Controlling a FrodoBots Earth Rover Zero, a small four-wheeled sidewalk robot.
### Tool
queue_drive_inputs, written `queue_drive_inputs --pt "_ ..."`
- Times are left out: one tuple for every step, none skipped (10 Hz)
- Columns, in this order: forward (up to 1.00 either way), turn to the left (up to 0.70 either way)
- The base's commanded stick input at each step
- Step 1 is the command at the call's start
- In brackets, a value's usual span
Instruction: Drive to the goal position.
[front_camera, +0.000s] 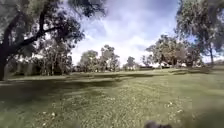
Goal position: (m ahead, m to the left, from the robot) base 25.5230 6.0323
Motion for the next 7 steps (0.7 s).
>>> queue_drive_inputs --pt "0.70 0.00" --pt "0.70 0.00" --pt "0.70 0.00" --pt "0.70 -0.01" --pt "0.70 -0.08" --pt "0.70 -0.15" --pt "0.70 -0.27"
